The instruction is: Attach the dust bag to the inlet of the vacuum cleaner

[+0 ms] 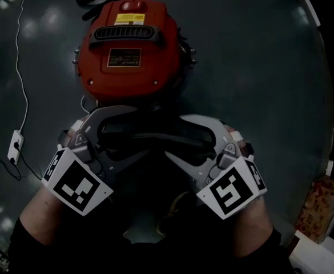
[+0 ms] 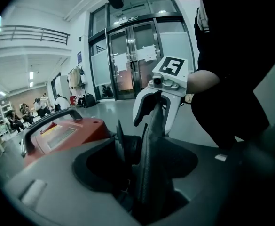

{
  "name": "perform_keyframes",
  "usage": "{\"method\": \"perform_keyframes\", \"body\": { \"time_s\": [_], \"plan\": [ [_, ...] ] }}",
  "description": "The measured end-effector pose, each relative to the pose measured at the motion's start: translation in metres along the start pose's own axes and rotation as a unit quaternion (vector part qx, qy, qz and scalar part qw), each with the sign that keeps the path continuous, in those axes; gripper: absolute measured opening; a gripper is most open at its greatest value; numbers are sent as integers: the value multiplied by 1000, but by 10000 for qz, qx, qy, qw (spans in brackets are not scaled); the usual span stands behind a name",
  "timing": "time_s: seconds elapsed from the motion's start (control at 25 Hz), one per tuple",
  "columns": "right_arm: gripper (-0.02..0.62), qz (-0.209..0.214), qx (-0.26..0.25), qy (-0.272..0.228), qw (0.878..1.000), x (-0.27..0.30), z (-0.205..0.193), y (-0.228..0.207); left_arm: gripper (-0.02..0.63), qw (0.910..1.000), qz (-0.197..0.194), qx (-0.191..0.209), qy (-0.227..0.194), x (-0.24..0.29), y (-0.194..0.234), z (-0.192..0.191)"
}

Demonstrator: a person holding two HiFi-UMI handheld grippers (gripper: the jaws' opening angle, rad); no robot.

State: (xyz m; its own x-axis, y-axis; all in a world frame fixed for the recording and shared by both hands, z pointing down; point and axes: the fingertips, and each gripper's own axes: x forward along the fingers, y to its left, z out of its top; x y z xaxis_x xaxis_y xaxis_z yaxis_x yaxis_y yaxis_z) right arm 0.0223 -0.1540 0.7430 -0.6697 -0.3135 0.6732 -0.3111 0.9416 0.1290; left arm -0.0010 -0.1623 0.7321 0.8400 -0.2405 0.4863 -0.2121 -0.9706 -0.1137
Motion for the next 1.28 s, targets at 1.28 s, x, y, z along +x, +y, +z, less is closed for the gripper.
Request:
{"method": "perform_keyframes", "body": {
  "time_s": [1.28],
  "plan": [
    [169,-481,2857,-1834,9394,-370,307,107,219,9607,2255,-1526,-536,-308,-93,414]
  ]
}}
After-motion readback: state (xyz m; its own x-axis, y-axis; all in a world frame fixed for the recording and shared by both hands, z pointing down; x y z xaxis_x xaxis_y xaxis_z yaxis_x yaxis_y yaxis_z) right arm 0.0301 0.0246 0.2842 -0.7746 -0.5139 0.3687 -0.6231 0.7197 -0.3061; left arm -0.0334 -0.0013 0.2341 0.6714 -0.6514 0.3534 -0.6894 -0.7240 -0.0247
